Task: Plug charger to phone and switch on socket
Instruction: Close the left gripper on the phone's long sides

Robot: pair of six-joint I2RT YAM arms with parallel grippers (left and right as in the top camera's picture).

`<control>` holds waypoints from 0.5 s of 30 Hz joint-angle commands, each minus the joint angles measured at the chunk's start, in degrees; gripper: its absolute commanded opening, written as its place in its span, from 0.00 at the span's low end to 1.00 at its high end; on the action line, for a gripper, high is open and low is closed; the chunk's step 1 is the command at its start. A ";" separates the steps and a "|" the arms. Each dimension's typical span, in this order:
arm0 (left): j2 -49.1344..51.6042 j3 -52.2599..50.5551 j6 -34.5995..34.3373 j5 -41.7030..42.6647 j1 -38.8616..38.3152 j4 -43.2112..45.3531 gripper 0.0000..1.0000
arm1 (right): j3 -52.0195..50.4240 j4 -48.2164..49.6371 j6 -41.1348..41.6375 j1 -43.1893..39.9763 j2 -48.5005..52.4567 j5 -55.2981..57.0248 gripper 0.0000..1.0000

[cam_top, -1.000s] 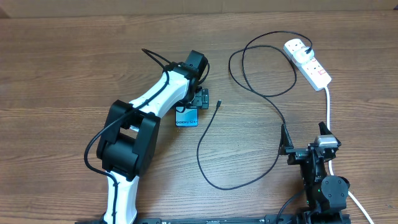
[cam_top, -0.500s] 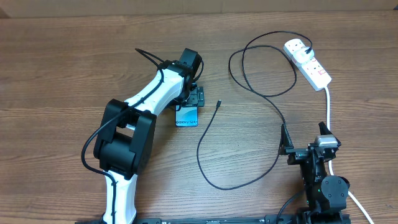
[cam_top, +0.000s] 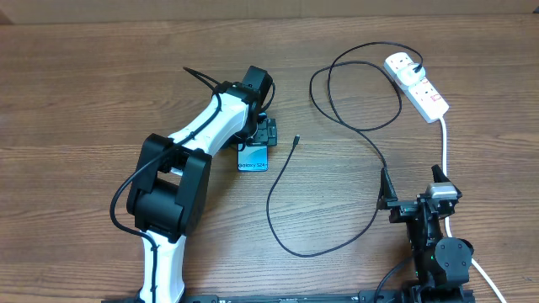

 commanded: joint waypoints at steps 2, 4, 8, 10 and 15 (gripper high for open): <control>1.79 0.04 0.63 1.03 -0.24 0.11 1.00 | -0.59 0.39 -0.09 -0.26 -0.33 -0.09 1.00; 1.79 0.04 0.66 2.03 -0.28 0.11 1.00 | -0.59 0.42 -0.09 -0.26 -0.33 -0.09 1.00; 1.79 0.04 0.66 2.38 -0.57 0.31 1.00 | -0.59 0.42 -0.09 -0.26 -0.33 -0.09 1.00; 1.79 0.04 0.66 2.54 -0.70 0.50 1.00 | -0.59 0.39 -0.09 -0.26 -0.33 -0.09 1.00; 1.79 0.04 0.79 2.89 -1.31 0.76 1.00 | -0.59 0.39 -0.09 -0.26 -0.33 -0.09 1.00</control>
